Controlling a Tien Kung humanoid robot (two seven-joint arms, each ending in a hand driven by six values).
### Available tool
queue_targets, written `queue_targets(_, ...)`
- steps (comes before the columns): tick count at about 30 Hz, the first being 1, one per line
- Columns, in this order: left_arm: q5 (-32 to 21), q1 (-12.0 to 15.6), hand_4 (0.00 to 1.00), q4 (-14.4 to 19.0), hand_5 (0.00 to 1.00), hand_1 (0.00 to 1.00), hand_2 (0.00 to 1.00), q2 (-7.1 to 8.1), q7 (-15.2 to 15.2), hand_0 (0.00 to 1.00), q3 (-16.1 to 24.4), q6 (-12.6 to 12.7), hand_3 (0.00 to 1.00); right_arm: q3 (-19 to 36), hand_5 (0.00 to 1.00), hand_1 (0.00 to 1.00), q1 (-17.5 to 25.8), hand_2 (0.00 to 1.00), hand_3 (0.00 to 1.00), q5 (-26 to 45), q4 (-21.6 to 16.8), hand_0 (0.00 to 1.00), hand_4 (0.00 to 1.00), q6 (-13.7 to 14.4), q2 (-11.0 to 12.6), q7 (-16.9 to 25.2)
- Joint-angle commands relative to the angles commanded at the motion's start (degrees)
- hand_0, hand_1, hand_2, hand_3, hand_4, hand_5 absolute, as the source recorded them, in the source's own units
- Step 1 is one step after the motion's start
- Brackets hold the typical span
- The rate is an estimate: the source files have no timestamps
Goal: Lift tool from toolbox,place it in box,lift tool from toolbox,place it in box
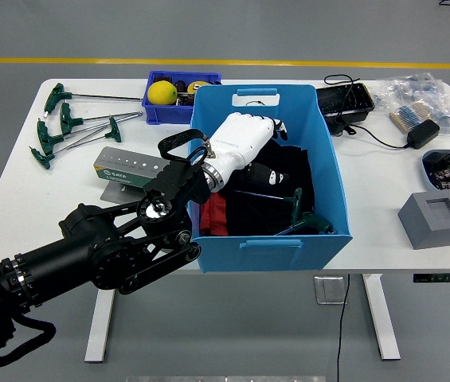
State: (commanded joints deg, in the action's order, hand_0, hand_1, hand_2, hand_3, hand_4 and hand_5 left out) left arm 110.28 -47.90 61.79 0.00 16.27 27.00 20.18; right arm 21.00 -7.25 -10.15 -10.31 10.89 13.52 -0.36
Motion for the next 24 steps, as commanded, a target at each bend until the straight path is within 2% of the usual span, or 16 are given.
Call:
queue_targets(1, -0.67, 0.55, 0.99, 0.62, 0.528, 0.717, 0.81, 0.0, -0.56, 0.626, 1.15, -0.03, 0.784, 0.21, 0.698, 0.663, 0.06, 0.729, 0.574, -0.08, 0.0, 0.685, 0.777, 0.01, -0.03, -0.02)
queue_targets(2, -1.24, 1.04, 0.998, 1.2, 0.628, 0.908, 0.961, 0.0, -1.14, 0.886, 2.23, 0.04, 0.845, 0.25, 0.698, 0.663, 0.12, 0.728, 0.574, -0.12, 0.0, 0.684, 0.777, 0.02, -0.05, -0.01)
queue_targets(7, -2.78, 3.39, 0.998, 4.69, 0.628, 0.908, 0.961, 0.0, -2.91, 0.886, 7.9, 0.13, 0.845, 0.68, 0.698, 0.663, 0.32, 0.728, 0.574, -0.87, 0.0, 0.684, 0.777, -0.05, -0.09, -0.15)
queue_targets(8, -4.67, 4.43, 0.998, 5.91, 0.706, 0.998, 0.998, 0.0, -3.36, 0.998, 9.86, 0.18, 0.996, 1.02, 0.699, 0.664, 0.4, 0.729, 0.573, -1.25, 0.0, 0.683, 0.777, -0.04, -0.14, -0.22)
queue_targets(13, -16.22, 8.03, 0.998, 9.52, 0.706, 0.998, 0.998, 0.0, -5.16, 0.998, 16.56, -1.02, 0.996, 0.53, 0.699, 0.664, 0.33, 0.729, 0.573, -0.63, 0.0, 0.683, 0.777, -0.03, -0.16, -0.09)
queue_targets(14, -18.45, 8.51, 0.998, 10.18, 0.752, 0.934, 0.998, 0.0, -5.41, 0.91, 17.49, -1.22, 0.921, 0.36, 0.699, 0.663, 0.28, 0.729, 0.572, -0.39, 0.0, 0.682, 0.777, -0.02, -0.15, -0.03)
queue_targets(17, -25.43, 10.32, 0.998, 13.95, 0.752, 0.934, 0.998, 0.14, -3.89, 0.91, 21.39, -2.53, 0.921, -1.21, 0.699, 0.663, -0.11, 0.729, 0.572, 1.6, 0.0, 0.682, 0.777, -0.04, -0.05, 0.44)
queue_targets(19, -29.71, 12.37, 0.998, 16.61, 0.752, 0.934, 0.998, 1.63, -3.58, 0.91, 24.29, -1.94, 0.921, -0.73, 0.699, 0.663, -0.27, 0.729, 0.572, 1.28, 0.0, 0.682, 0.777, -0.04, -0.01, 0.41)
queue_targets(20, -31.25, 13.19, 0.998, 17.49, 0.764, 0.835, 0.917, 2.25, -3.73, 0.826, 25.29, -1.61, 0.846, -0.46, 0.699, 0.663, -0.28, 0.727, 0.572, 1.04, 0.0, 0.681, 0.777, -0.02, -0.02, 0.4)
queue_targets(24, -39.6, 17.32, 0.998, 20.57, 0.764, 0.835, 0.917, 4.24, -6.72, 0.826, 29.87, 0.33, 0.846, 0.08, 0.699, 0.663, -0.26, 0.727, 0.572, 0.87, 0.0, 0.681, 0.777, -0.04, -0.05, 0.45)
